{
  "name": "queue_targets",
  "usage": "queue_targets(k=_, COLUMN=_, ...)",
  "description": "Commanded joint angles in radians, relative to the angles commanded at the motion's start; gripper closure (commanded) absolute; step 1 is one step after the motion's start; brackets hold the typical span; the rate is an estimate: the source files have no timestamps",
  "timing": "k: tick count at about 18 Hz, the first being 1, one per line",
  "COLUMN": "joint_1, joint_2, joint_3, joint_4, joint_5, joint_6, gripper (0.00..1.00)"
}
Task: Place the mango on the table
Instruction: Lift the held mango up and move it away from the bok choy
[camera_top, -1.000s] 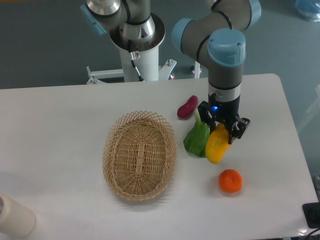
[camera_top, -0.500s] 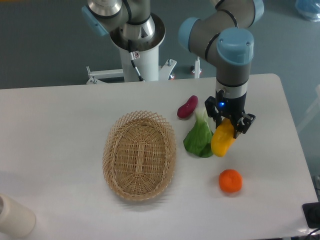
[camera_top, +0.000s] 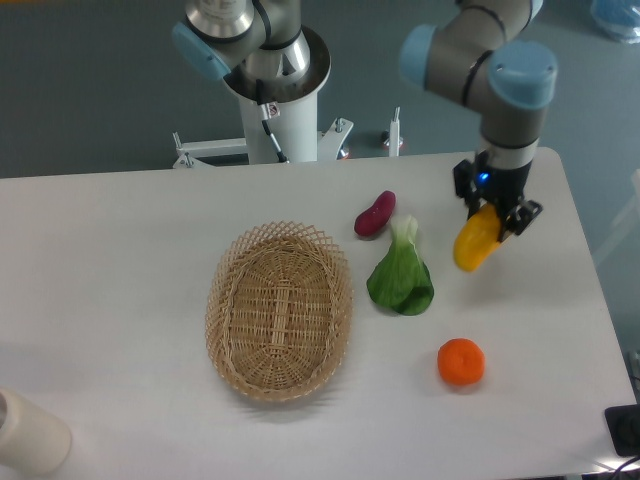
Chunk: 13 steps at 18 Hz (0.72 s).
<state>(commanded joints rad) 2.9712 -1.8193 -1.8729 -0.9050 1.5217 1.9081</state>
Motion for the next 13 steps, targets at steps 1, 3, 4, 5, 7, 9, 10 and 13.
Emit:
queue_targets(k=1, joint_1=0.000, joint_2=-0.002, joint_3=-0.017, joint_4=0.000, joint_5=0.003, joint_6=0.005, gripper=0.52)
queue_targets(k=3, joint_1=0.002, joint_2=-0.006, joint_3=-0.032, joint_4=0.003, joint_5=0.003, joint_6=0.008, gripper=0.52)
queue_targets(k=4, joint_1=0.000, joint_2=-0.011, joint_3=-0.031, joint_4=0.002, joint_5=0.005, joint_6=0.000, gripper=0.52)
queue_targets(k=5, joint_1=-0.001, joint_2=-0.015, joint_3=-0.037, joint_4=0.005, joint_5=0.002, joint_6=-0.004, gripper=0.52)
queue_targets(k=7, joint_1=-0.009, joint_2=-0.035, joint_3=-0.040, joint_4=0.037, joint_5=-0.002, joint_6=-0.023, gripper=0.52)
queue_targets(k=9, joint_1=-0.011, joint_2=-0.046, joint_3=-0.048, joint_4=0.057, joint_5=-0.002, joint_6=-0.043, gripper=0.52)
queue_targets(k=10, joint_1=-0.009, joint_2=-0.066, joint_3=-0.045, joint_4=0.076, joint_5=-0.002, joint_6=-0.043, gripper=0.53)
queue_targets(k=13, joint_1=-0.006, joint_2=-0.083, joint_3=-0.037, joint_4=0.118, joint_5=-0.011, joint_6=-0.046, gripper=0.53)
